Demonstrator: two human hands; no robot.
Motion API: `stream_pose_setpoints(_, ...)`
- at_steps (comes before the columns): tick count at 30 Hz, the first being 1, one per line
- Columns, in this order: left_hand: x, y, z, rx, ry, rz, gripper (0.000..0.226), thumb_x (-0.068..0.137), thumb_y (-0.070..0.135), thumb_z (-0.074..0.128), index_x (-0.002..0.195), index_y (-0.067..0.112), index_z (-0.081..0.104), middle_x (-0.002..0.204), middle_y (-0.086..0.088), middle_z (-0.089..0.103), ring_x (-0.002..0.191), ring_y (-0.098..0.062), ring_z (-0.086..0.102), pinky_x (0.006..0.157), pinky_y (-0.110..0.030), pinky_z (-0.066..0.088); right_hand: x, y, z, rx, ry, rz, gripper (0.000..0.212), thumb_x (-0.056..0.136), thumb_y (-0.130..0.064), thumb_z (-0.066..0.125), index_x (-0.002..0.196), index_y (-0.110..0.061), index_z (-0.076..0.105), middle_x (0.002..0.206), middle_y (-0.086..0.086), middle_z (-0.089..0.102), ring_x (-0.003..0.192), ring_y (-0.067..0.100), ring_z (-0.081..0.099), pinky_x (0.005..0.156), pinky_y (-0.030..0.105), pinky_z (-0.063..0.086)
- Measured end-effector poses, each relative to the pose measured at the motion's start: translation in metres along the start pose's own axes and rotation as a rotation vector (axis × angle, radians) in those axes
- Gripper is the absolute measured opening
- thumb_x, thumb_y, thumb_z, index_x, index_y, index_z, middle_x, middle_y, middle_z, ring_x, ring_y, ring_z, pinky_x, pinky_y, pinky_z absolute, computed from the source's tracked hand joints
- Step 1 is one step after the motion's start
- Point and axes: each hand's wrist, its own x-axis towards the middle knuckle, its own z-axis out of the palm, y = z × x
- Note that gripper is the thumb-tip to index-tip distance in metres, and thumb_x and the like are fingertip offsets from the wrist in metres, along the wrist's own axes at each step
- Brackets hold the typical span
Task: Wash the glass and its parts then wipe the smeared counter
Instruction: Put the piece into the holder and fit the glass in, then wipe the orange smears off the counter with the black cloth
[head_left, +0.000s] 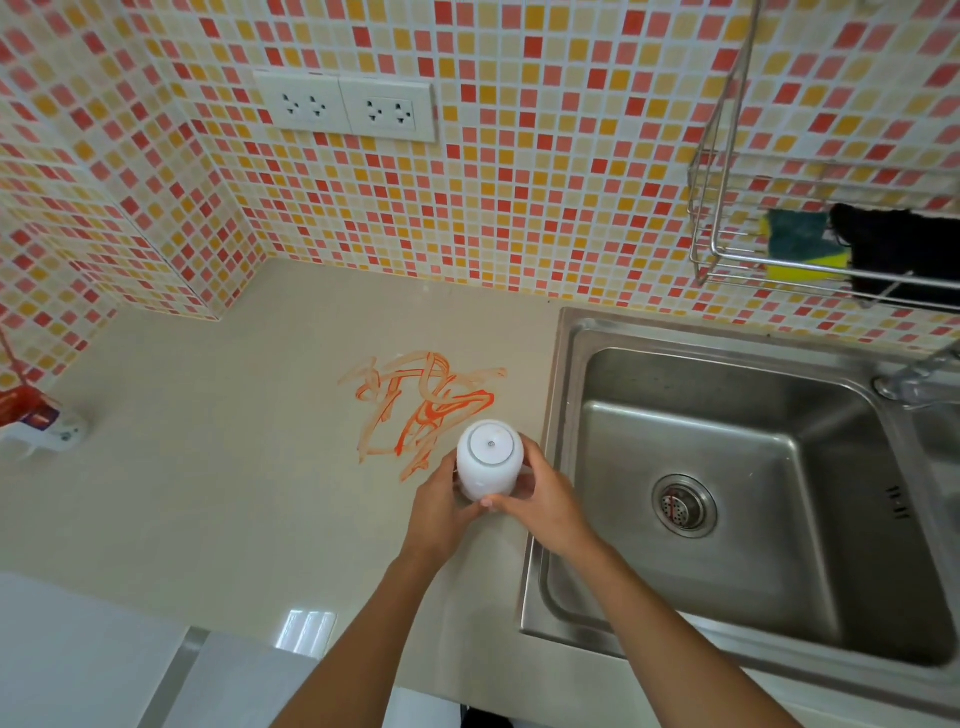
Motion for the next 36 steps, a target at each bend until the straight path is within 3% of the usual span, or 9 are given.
stream_pose_setpoints(10,0.019,-0.01,0.0,0.248,-0.018,-0.079,0.088,0.066,0.039,0.083,0.14,0.018,0.041,0.136,-0.004,0.05,0.126,-0.025,0.042,0.105,-0.034,0.034,0.008,-0.001,-0.002,-0.1,0.012,0.013,0.09,0.068,-0.032,0.083,0.141,-0.043,0.031,0.136,-0.017,0.052,0.123,0.006,0.051,0.104,0.035,0.044)
stream_pose_setpoints(12,0.002,-0.011,-0.01,0.228,0.068,-0.13,0.092,0.07,0.022,0.081,0.147,0.016,0.031,0.136,-0.009,0.047,0.126,-0.029,0.041,0.107,-0.04,0.034,0.001,0.002,-0.013,-0.113,0.034,0.041,0.093,0.07,-0.038,0.081,0.145,-0.041,0.026,0.146,-0.013,0.044,0.129,0.006,0.046,0.107,0.035,0.041)
stream_pose_setpoints(15,-0.032,-0.001,-0.035,0.174,0.334,-0.094,0.075,0.079,0.008,0.072,0.144,0.014,0.036,0.128,-0.013,0.049,0.118,-0.033,0.047,0.101,-0.048,0.042,-0.016,0.0,-0.052,-0.098,0.151,0.042,0.074,0.081,-0.034,0.074,0.143,-0.039,0.035,0.146,-0.011,0.043,0.123,0.002,0.048,0.105,0.032,0.043)
stream_pose_setpoints(20,-0.023,0.094,-0.033,0.063,0.536,0.19,0.051,0.089,0.016,0.056,0.138,0.008,0.043,0.132,-0.014,0.05,0.122,-0.031,0.048,0.103,-0.048,0.04,-0.049,-0.034,-0.143,-0.174,0.489,-0.161,0.045,0.086,-0.02,0.07,0.125,-0.034,0.054,0.121,-0.011,0.061,0.107,-0.001,0.058,0.097,0.031,0.049)
stream_pose_setpoints(22,-0.008,0.155,-0.009,0.097,0.477,0.385,0.052,0.091,0.021,0.05,0.14,0.006,0.041,0.139,-0.014,0.048,0.13,-0.028,0.042,0.111,-0.039,0.032,-0.061,-0.065,-0.185,-0.213,0.62,-0.258,0.036,0.089,-0.015,0.067,0.122,-0.028,0.059,0.117,-0.009,0.064,0.105,0.0,0.059,0.095,0.021,0.047)
stream_pose_setpoints(25,0.013,0.244,0.049,0.231,0.324,0.659,0.056,0.099,0.027,0.044,0.149,0.008,0.027,0.155,-0.003,0.026,0.144,-0.012,0.019,0.118,-0.019,0.011,-0.068,-0.102,-0.252,-0.314,0.792,-0.422,0.029,0.092,-0.011,0.06,0.121,-0.015,0.062,0.117,-0.005,0.063,0.108,0.01,0.06,0.093,0.025,0.046)
stream_pose_setpoints(29,0.042,0.316,0.124,0.588,0.163,0.806,0.063,0.102,0.04,0.022,0.153,0.009,0.001,0.161,-0.007,-0.004,0.149,-0.02,-0.007,0.122,-0.037,0.0,-0.048,-0.109,-0.335,-0.501,0.942,-0.36,0.027,0.093,-0.011,0.057,0.119,-0.012,0.064,0.12,0.003,0.064,0.109,0.019,0.06,0.097,0.034,0.047)
stream_pose_setpoints(33,0.067,0.334,0.161,0.859,0.108,0.67,0.068,0.1,0.051,0.009,0.149,0.009,-0.014,0.158,-0.008,-0.02,0.142,-0.02,-0.025,0.118,-0.041,-0.014,-0.02,-0.105,-0.39,-0.655,0.672,-0.061,0.03,0.093,-0.025,0.06,0.122,-0.017,0.063,0.124,0.005,0.064,0.109,0.022,0.061,0.089,0.031,0.047)
stream_pose_setpoints(36,0.072,0.331,0.168,0.954,0.152,0.643,0.072,0.097,0.056,0.004,0.146,0.009,-0.021,0.155,-0.009,-0.026,0.142,-0.022,-0.027,0.113,-0.039,-0.02,-0.002,-0.111,-0.408,-0.744,0.427,0.102,0.057,0.086,-0.049,0.065,0.134,-0.02,0.054,0.137,0.003,0.056,0.12,0.023,0.055,0.093,0.034,0.046)
